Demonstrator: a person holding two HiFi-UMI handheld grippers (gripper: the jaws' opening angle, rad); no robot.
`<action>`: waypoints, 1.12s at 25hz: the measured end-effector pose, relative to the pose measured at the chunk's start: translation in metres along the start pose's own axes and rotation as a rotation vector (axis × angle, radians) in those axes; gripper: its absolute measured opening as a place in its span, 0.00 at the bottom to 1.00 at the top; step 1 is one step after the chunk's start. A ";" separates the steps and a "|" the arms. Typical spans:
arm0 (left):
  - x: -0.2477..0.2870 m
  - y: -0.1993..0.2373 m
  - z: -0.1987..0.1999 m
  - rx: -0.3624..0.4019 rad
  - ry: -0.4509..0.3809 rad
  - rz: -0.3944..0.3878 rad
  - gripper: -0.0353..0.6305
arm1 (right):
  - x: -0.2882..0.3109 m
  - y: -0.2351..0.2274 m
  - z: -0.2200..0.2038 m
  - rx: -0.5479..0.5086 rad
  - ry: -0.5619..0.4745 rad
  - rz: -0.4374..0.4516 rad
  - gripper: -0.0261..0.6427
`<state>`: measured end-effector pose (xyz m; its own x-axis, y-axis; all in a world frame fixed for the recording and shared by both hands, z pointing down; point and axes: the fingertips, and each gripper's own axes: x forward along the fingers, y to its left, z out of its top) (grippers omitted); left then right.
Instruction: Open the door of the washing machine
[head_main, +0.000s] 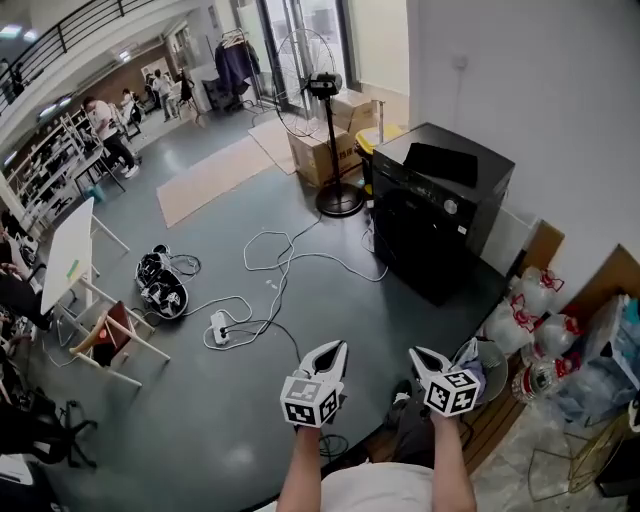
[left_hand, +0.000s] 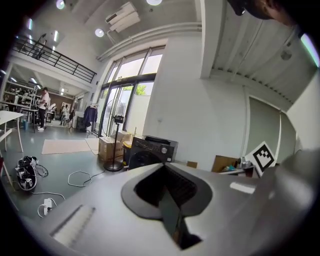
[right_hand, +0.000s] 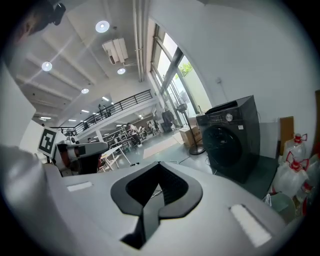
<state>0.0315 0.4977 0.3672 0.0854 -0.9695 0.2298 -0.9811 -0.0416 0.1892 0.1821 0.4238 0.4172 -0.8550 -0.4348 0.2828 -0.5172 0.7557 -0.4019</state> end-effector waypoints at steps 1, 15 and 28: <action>0.002 0.002 0.002 0.007 0.008 0.005 0.14 | 0.004 0.000 0.003 0.000 -0.002 0.006 0.04; 0.098 0.084 -0.020 -0.013 0.093 0.136 0.14 | 0.117 -0.086 0.031 -0.018 0.015 -0.006 0.04; 0.255 0.116 0.116 0.160 0.122 0.314 0.14 | 0.225 -0.177 0.167 0.021 0.081 0.071 0.04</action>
<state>-0.0804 0.2172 0.3368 -0.2138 -0.9052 0.3673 -0.9766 0.2071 -0.0581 0.0744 0.1108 0.4066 -0.8839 -0.3390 0.3221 -0.4570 0.7722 -0.4413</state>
